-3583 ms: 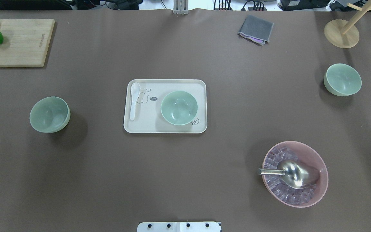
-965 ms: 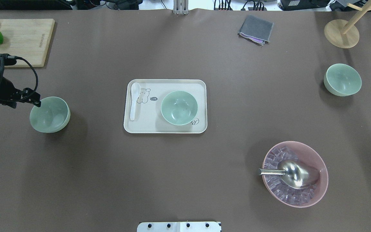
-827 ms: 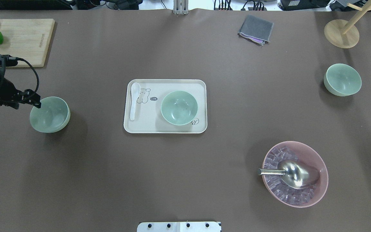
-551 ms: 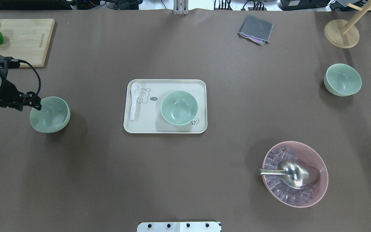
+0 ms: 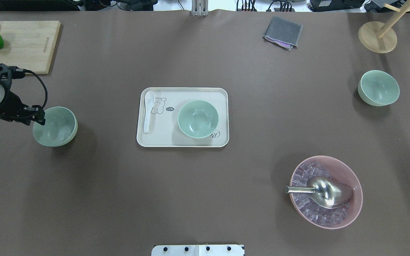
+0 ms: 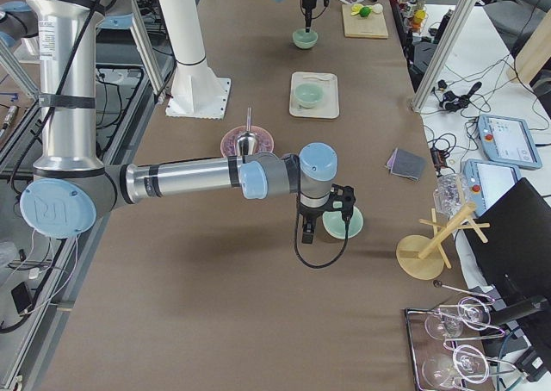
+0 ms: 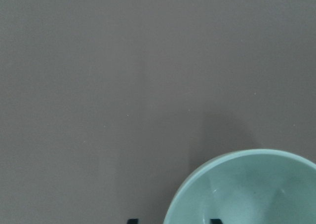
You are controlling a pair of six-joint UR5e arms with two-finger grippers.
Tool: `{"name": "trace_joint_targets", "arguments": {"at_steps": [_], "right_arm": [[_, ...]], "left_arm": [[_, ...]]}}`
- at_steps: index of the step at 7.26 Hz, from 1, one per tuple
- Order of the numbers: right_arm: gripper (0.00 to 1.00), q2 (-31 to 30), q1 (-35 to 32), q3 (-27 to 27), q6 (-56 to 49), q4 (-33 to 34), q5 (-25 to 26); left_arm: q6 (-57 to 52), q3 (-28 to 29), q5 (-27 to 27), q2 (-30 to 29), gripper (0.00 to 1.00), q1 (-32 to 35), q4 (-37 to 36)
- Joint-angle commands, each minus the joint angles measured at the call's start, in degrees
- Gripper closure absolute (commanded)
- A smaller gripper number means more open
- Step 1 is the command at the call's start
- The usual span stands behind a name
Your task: Stack green bowls together
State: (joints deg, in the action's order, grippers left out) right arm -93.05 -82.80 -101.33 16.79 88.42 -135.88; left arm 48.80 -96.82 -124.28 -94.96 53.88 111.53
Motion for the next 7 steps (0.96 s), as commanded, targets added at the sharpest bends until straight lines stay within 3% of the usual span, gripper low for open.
{"name": "trace_joint_targets", "arguments": {"at_steps": [1,4,7], "right_arm": [[0.0,0.06,0.0,0.26,0.0,0.0,0.0],[0.0,0.15,0.0,0.26,0.0,0.0,0.0],[0.0,0.23,0.0,0.43,0.0,0.0,0.0]], "left_arm": [[-0.19,0.23,0.0,-0.05,0.55,-0.01,0.0],[-0.46,0.14,0.0,0.04,0.73,-0.01,0.0],[-0.46,0.23,0.0,0.04,0.73,-0.01,0.0]]}}
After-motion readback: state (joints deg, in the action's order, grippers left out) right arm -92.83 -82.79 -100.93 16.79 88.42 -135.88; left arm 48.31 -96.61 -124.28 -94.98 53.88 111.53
